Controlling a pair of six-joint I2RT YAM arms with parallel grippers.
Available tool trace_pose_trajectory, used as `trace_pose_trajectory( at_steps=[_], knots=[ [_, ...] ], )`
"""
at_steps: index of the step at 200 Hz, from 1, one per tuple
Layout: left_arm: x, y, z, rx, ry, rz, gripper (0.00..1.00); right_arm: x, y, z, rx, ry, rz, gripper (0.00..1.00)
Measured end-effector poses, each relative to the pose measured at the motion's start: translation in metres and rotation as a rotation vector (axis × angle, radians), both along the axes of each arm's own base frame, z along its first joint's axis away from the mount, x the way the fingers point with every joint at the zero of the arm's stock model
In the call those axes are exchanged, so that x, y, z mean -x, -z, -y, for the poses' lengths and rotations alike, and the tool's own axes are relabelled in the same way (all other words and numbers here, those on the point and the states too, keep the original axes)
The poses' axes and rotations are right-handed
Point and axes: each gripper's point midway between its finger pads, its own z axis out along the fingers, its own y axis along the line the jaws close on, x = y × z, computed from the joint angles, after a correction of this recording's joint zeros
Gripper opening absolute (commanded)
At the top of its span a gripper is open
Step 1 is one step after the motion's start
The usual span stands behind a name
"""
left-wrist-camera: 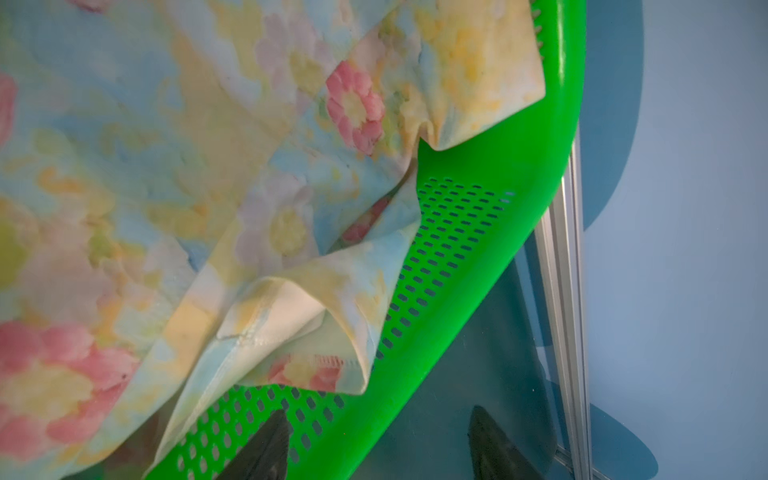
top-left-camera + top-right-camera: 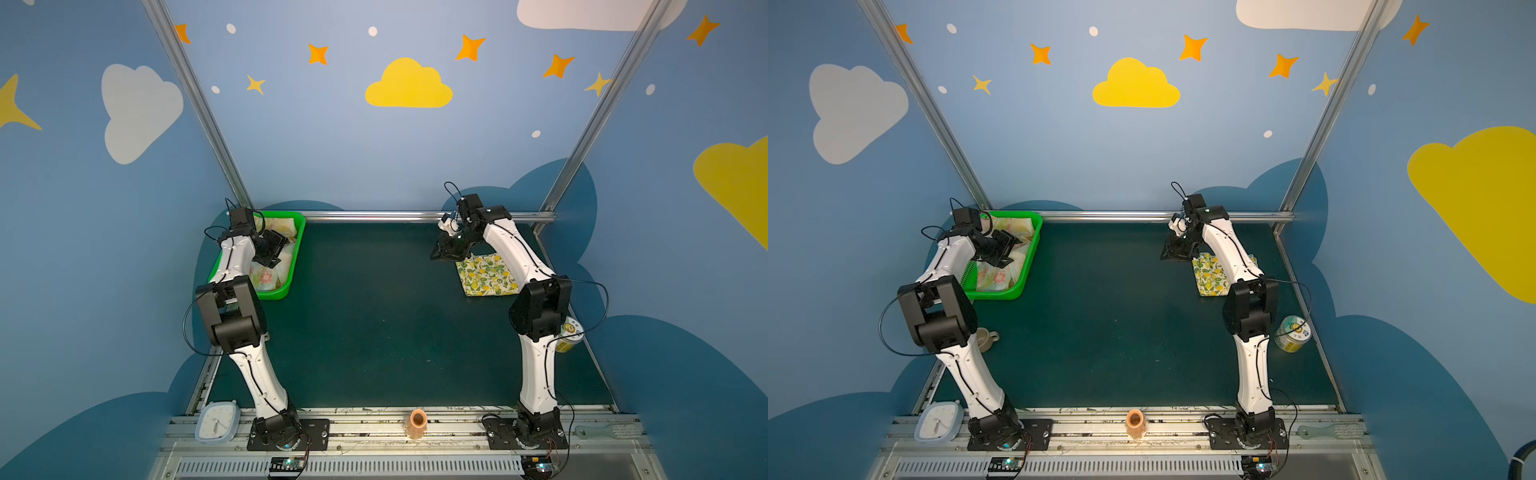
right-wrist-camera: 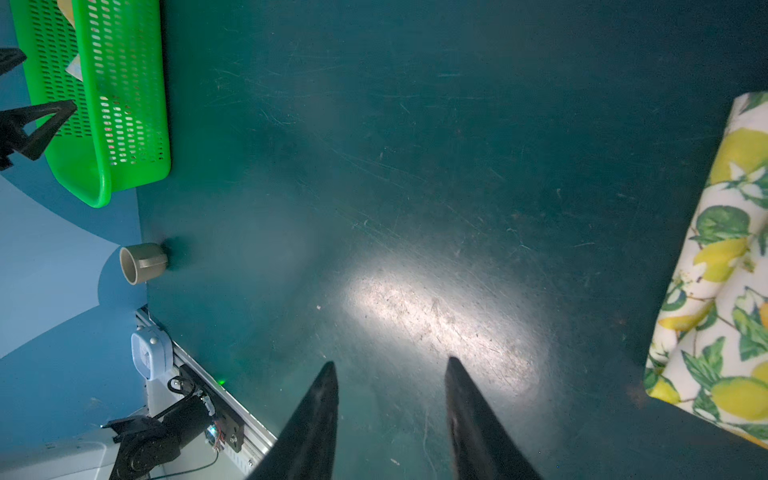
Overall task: Fold and stack the skirts
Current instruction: 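Grasp the floral skirt in the basket with the left gripper while right rises, then carry the floral skirt from the basket to table center with the left gripper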
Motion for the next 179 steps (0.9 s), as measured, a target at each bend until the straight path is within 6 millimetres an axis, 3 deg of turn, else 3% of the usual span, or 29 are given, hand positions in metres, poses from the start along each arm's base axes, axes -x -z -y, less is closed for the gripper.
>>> trace_pose_trajectory(
  at_steps=[33, 54, 68, 89, 123, 142, 155, 169, 179],
  knots=[
    [-0.021, 0.009, -0.006, 0.014, -0.018, 0.024, 0.65, -0.013, 0.005, -0.004, 0.001, -0.006, 0.015, 0.42],
    [-0.035, 0.016, -0.01, 0.021, -0.028, 0.036, 0.58, -0.018, 0.011, -0.006, 0.003, -0.017, 0.019, 0.42],
    [-0.043, 0.023, -0.012, 0.026, -0.032, 0.037, 0.45, -0.021, 0.014, -0.007, 0.004, -0.019, 0.02, 0.42],
    [-0.052, 0.035, -0.015, 0.038, -0.039, 0.028, 0.05, -0.023, 0.017, -0.007, 0.006, -0.02, 0.015, 0.42],
    [-0.054, 0.04, -0.013, 0.051, -0.037, 0.015, 0.04, -0.022, 0.016, -0.006, 0.011, -0.016, 0.012, 0.42],
    [-0.055, 0.018, -0.009, 0.04, -0.025, 0.039, 0.04, -0.021, 0.016, -0.006, 0.013, -0.014, 0.008, 0.42],
    [-0.056, -0.013, -0.004, 0.023, -0.008, 0.081, 0.04, -0.02, 0.014, -0.007, 0.014, -0.014, 0.007, 0.42],
    [-0.059, -0.067, 0.005, -0.011, 0.021, 0.167, 0.04, -0.016, 0.01, -0.008, 0.013, -0.018, 0.013, 0.42],
    [-0.059, -0.116, 0.015, -0.044, 0.049, 0.256, 0.04, -0.012, 0.005, -0.008, 0.014, -0.021, 0.018, 0.41]
  ],
)
